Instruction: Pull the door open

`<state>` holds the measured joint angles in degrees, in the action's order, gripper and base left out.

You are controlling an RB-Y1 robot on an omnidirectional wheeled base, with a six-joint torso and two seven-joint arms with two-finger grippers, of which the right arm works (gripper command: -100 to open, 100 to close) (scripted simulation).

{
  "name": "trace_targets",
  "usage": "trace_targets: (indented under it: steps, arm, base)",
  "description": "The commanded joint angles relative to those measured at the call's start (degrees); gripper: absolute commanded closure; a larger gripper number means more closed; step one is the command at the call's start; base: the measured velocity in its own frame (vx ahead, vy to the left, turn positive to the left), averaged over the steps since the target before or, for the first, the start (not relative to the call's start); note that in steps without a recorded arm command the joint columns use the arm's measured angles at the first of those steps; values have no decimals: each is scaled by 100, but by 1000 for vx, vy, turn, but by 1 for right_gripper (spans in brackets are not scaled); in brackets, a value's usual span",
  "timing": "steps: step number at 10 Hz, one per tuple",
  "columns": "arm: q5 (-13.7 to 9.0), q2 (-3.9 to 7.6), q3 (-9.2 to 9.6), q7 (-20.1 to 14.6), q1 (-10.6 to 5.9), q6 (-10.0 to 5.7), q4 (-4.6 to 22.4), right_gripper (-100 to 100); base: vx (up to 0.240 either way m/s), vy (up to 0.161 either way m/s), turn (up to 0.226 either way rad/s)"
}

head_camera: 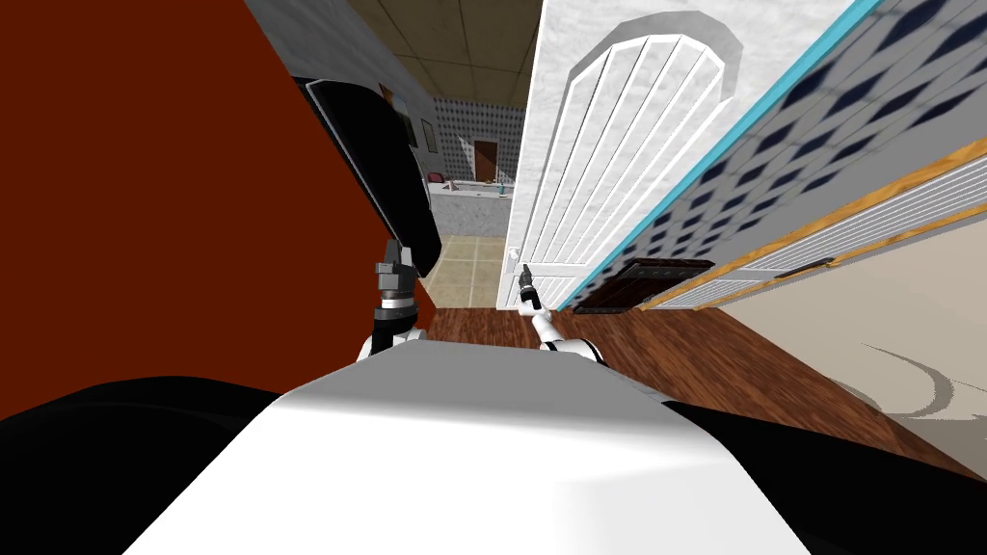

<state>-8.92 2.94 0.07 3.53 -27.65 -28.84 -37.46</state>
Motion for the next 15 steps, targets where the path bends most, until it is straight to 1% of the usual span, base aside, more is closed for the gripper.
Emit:
trace_targets:
  steps: [1,2,4,5,6,7,8,9,10,11,13,14,15]
  arm:
    - [-5,-18,-1,-11,-112,-15,192,-100]
    - [-9,-37,0,-22,-222,-10,369,-100]
    - [-12,-55,1,-31,-309,-5,509,-100]
    - [-9,-51,2,-23,-252,18,406,-100]
    - [-34,134,-7,-156,-221,-8,441,-100]
    - [-34,134,-7,-156,-221,-8,441,-100]
    - [-54,279,-15,-262,-191,-28,462,-100]
    - [-54,279,-15,-262,-191,-28,462,-100]
    - [-66,362,-19,-324,-175,-40,474,-100]
    - [-90,538,-28,-454,-139,-65,499,-100]
    - [-90,538,-28,-454,-139,-65,499,-100]
    - [-115,721,-37,-591,-101,-91,526,-100]
    - [-115,721,-37,-591,-101,-91,526,-100]
  base:
    - [59,9,32]
    - [69,6,38]
    - [56,-5,30]
    - [22,-3,6]
    - [64,59,137]
    - [70,63,85]
    - [79,60,102]
    - [72,41,55]
    - [66,39,75]
    - [120,67,159]
    - [72,42,34]
    - [68,36,199]
    - [74,40,1]
